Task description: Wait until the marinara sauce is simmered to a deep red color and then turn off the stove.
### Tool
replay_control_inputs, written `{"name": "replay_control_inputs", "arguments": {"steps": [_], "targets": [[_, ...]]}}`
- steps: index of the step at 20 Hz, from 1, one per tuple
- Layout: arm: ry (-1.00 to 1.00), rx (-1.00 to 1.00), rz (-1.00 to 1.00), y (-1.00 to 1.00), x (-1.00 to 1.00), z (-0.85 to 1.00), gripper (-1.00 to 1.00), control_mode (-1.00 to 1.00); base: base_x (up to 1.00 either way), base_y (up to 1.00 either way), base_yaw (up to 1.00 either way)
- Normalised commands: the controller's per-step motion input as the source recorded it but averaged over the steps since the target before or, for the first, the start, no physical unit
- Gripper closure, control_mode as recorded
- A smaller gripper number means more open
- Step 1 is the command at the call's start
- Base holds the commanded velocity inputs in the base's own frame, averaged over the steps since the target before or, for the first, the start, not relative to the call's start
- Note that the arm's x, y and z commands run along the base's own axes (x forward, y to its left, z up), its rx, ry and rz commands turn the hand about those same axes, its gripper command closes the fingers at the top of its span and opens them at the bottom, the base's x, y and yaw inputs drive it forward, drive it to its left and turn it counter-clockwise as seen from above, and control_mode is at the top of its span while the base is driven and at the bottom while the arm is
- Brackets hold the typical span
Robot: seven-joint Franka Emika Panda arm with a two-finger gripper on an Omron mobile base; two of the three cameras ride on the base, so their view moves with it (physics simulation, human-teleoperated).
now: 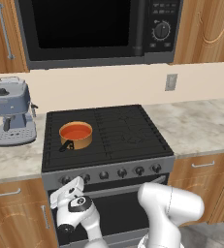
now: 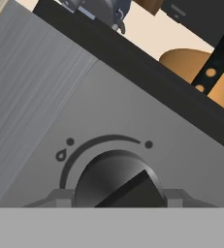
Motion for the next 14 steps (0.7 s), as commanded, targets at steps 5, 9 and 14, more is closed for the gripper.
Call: {"name": "replay_control_inputs", "arguments": {"steps": [5, 9, 14], "targets": [[0.0, 0.0, 0.0, 0.0, 0.0, 0.0, 1.0, -1.0, 0.0, 0.0, 0.0], [0.0, 0.0, 0.0, 0.0, 0.0, 0.0, 1.0, -1.0, 0.0, 0.0, 0.0], [0.0, 0.0, 0.0, 0.0, 0.0, 0.0, 1.0, -1.0, 0.0, 0.0, 0.0]]}}
